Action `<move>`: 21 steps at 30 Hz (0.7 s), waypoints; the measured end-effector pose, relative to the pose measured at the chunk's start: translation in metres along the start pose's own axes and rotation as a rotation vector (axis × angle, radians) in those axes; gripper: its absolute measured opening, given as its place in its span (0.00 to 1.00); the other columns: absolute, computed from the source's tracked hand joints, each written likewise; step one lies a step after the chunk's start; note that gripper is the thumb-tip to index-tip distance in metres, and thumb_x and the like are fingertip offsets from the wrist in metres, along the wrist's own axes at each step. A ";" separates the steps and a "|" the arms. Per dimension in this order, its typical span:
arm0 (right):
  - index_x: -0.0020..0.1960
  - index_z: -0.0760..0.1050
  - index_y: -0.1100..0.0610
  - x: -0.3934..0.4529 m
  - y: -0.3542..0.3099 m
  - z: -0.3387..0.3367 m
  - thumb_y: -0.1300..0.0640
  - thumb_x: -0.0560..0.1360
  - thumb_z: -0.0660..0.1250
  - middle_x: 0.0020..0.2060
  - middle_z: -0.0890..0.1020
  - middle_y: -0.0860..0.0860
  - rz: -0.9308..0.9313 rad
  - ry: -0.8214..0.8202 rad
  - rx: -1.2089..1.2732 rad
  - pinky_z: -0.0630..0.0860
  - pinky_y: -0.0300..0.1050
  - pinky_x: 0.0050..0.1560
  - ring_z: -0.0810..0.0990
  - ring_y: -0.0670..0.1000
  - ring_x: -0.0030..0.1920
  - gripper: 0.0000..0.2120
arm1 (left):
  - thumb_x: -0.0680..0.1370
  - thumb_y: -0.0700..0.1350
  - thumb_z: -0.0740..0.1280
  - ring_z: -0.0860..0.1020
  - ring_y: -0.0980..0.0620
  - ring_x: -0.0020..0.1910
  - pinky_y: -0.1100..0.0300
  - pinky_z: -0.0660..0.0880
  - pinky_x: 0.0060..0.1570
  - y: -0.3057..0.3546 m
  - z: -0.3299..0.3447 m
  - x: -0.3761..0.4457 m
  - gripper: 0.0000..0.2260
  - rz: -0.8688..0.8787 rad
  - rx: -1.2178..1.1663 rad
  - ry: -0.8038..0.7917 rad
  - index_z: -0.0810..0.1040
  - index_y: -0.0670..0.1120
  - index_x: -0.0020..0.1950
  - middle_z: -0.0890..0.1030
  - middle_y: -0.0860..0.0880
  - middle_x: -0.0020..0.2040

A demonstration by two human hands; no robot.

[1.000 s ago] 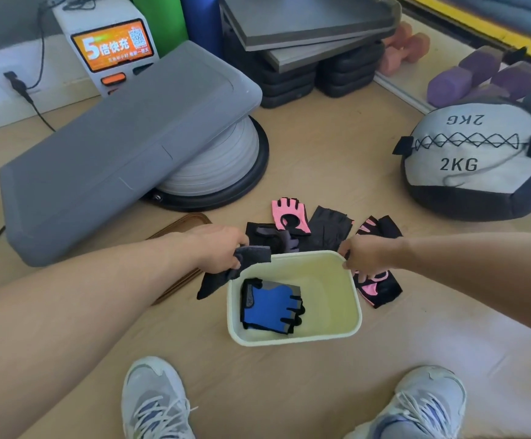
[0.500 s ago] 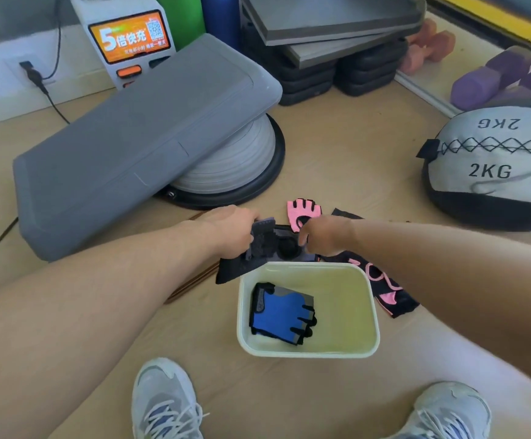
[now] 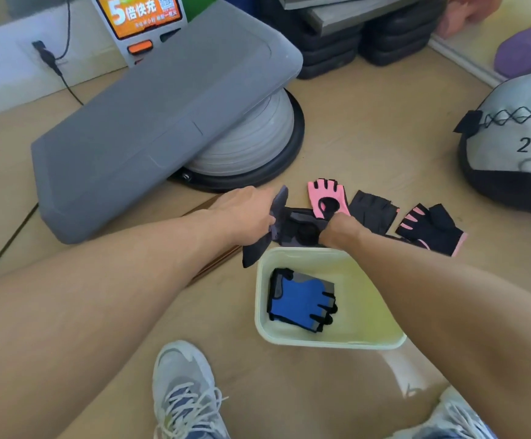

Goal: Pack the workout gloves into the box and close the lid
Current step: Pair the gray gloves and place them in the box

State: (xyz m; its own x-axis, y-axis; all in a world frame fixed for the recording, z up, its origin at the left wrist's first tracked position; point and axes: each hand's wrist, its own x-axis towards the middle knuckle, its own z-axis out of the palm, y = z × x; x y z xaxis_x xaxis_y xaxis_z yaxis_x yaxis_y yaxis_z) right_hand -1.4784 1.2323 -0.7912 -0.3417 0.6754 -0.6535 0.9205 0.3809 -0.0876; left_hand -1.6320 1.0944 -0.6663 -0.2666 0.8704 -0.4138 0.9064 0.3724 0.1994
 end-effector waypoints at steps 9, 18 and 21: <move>0.42 0.73 0.61 -0.026 0.002 -0.023 0.54 0.77 0.59 0.38 0.76 0.54 -0.184 0.253 0.223 0.73 0.48 0.43 0.76 0.58 0.44 0.12 | 0.81 0.46 0.63 0.79 0.44 0.47 0.50 0.77 0.43 -0.008 -0.019 -0.005 0.05 -0.047 -0.224 0.104 0.76 0.48 0.47 0.82 0.47 0.46; 0.45 0.75 0.57 -0.131 0.010 -0.146 0.54 0.78 0.66 0.37 0.80 0.54 -0.302 0.184 0.655 0.79 0.46 0.38 0.81 0.53 0.37 0.06 | 0.81 0.46 0.63 0.74 0.41 0.44 0.54 0.66 0.41 0.009 -0.054 -0.018 0.09 -0.131 -0.438 0.389 0.69 0.47 0.42 0.77 0.44 0.43; 0.50 0.77 0.60 -0.169 0.012 -0.154 0.57 0.80 0.66 0.40 0.85 0.55 -0.258 -0.017 0.981 0.84 0.48 0.44 0.87 0.57 0.41 0.05 | 0.79 0.49 0.64 0.77 0.42 0.44 0.51 0.75 0.44 0.029 -0.060 -0.025 0.07 -0.041 -0.518 0.371 0.73 0.49 0.42 0.81 0.47 0.42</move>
State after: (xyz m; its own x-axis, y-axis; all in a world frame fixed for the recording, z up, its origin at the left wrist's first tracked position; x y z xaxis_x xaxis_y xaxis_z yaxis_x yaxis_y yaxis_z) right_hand -1.4388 1.2203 -0.5661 -0.5563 0.6340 -0.5372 0.5709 -0.1781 -0.8014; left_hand -1.6189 1.1028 -0.5966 -0.4775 0.8713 -0.1133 0.6417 0.4339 0.6324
